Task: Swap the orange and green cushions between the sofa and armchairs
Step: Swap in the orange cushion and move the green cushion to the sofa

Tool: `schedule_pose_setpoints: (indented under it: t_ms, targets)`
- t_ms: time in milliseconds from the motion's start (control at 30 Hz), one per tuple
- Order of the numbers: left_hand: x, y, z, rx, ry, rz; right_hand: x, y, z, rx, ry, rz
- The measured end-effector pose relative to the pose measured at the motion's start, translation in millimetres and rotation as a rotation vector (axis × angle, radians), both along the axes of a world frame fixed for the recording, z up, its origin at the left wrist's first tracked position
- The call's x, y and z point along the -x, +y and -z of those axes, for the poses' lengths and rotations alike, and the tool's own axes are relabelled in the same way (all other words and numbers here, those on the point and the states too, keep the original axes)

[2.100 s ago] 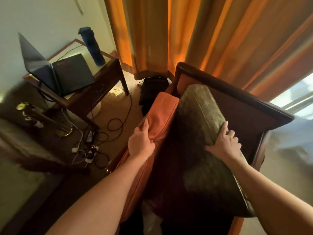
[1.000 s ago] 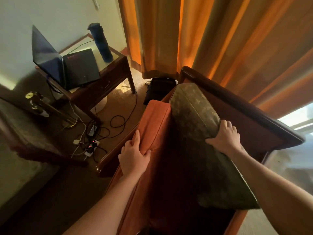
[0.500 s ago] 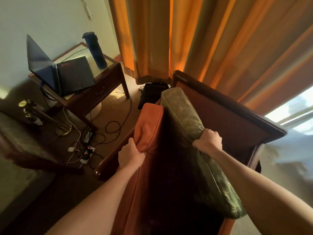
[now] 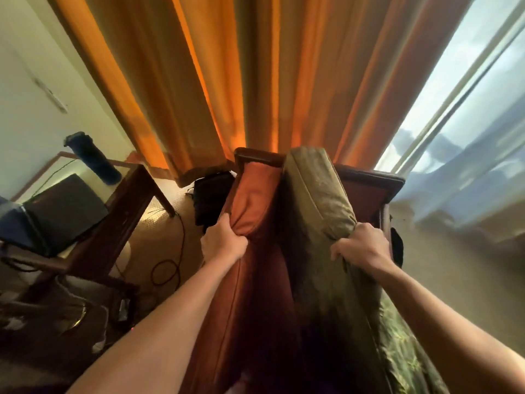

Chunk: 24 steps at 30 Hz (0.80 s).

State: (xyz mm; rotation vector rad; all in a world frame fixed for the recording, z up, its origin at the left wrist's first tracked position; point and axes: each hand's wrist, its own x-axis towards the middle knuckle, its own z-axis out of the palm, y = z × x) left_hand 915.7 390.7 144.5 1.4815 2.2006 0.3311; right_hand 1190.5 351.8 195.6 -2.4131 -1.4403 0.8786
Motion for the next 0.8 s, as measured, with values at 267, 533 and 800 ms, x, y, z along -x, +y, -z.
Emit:
schedule_pose_setpoints:
  t_ms: [267,533,800]
  targets:
    - [-34.9,69.0,-9.4,-0.054,0.079,0.508,-14.1,-80.1,25.2,0.022,-0.083,0.328]
    - [-107.6,123.4,-28.7,-0.102,0.085,0.847,-34.5,-157.4,92.3,0.220,-0.034,0.593]
    - [-186.4,169.0,9.9,-0.115,0.142,1.176,-26.7,-150.6,117.3,0.209,-0.154,0.728]
